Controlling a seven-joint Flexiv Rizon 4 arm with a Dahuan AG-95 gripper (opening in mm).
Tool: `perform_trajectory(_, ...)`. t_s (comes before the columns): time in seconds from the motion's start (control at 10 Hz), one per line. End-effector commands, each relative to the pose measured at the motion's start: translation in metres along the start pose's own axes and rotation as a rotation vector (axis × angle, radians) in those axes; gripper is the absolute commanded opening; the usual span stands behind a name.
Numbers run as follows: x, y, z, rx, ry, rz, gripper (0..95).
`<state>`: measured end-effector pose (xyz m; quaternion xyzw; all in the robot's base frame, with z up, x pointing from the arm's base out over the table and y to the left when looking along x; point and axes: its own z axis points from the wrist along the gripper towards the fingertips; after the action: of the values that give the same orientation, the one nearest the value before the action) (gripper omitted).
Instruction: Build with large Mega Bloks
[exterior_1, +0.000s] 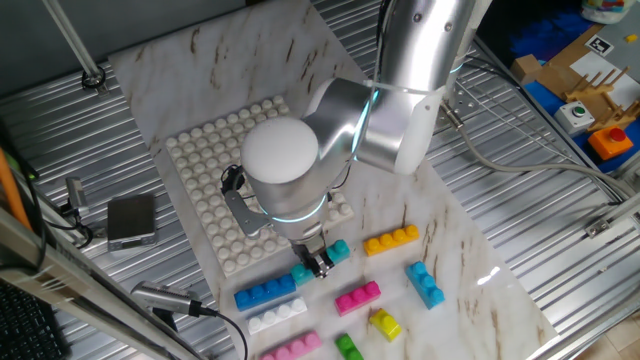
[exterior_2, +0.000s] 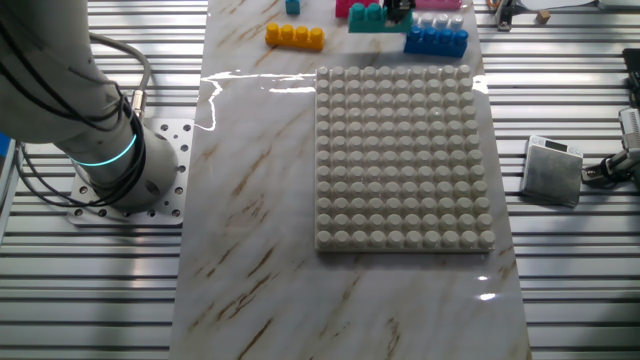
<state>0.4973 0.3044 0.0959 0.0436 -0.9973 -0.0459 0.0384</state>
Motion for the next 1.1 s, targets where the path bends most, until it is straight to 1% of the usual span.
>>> perform_trajectory(0.1, 0.0030, -0.0003, -0.0042, -0.003, -0.001, -0.006, 0.0)
perform_trajectory(0.2, 0.0030, -0.0003, -0.0042, -0.012, -0.004, -0.010, 0.0)
perform_trajectory(0.4, 0.0030, -0.0003, -0.0042, -0.019, -0.003, -0.030, 0.0)
perform_trajectory(0.5, 0.0030, -0.0003, -0.0042, -0.020, -0.001, -0.045, 0.0)
perform_trajectory(0.6, 0.0030, -0.0003, -0.0042, -0.011, 0.002, -0.063, 0.0)
perform_trajectory(0.9, 0.0030, -0.0003, -0.0042, -0.015, 0.007, -0.055, 0.0)
perform_trajectory(1.1, 0.0030, -0.0003, -0.0042, -0.011, 0.009, -0.033, 0.0)
